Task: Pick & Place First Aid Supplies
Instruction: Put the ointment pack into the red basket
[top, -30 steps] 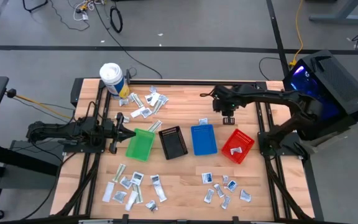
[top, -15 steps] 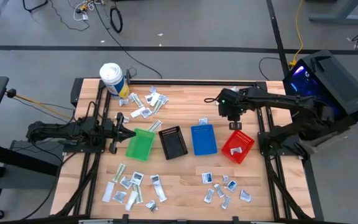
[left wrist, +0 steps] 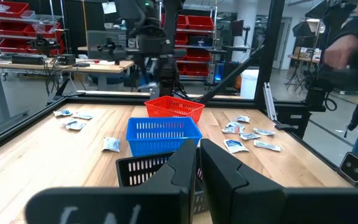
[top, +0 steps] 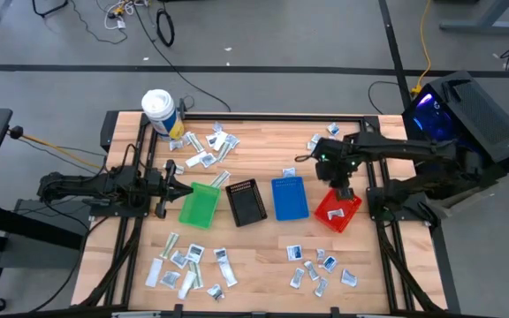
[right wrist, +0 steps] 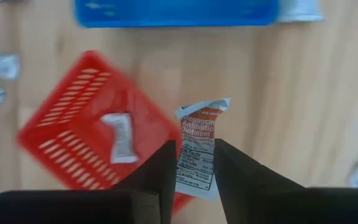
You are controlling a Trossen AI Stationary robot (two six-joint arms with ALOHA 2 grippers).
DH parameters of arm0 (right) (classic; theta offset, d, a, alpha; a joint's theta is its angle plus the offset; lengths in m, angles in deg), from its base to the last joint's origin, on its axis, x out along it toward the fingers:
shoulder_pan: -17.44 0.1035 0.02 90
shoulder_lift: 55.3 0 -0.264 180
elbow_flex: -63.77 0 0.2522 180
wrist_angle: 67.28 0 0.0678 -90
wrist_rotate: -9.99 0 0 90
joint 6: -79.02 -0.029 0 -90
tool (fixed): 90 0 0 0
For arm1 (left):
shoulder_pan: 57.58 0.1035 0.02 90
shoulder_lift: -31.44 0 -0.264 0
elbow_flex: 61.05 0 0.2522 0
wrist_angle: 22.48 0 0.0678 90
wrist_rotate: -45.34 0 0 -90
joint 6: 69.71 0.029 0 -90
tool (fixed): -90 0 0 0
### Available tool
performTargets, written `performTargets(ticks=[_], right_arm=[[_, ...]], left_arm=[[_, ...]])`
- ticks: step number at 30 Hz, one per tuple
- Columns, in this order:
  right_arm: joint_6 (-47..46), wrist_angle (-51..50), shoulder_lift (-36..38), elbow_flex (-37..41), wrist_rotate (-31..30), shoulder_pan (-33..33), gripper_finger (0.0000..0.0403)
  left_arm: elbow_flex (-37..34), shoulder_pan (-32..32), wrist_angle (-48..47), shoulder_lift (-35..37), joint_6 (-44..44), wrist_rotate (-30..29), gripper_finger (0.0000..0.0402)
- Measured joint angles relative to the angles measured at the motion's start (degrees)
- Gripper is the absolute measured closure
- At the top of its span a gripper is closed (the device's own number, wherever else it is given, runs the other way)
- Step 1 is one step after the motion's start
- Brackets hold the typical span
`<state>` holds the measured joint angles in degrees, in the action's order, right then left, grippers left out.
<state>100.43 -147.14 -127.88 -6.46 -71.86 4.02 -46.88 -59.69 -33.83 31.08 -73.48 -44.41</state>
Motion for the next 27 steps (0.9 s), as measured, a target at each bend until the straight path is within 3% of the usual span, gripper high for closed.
performTargets(ticks=[12, 27], right_arm=[[0.0, -3.4, 0.0, 0.0, 1.88, 9.63, 0.0298], [-12.16, -5.92, -0.07, 0.0, 1.83, 15.18, 0.0298]], left_arm=[[0.0, 0.0, 0.0, 0.0, 0.0, 0.0, 0.0369], [-0.01, 0.0, 0.0, 0.0, 0.0, 0.0, 0.0369]])
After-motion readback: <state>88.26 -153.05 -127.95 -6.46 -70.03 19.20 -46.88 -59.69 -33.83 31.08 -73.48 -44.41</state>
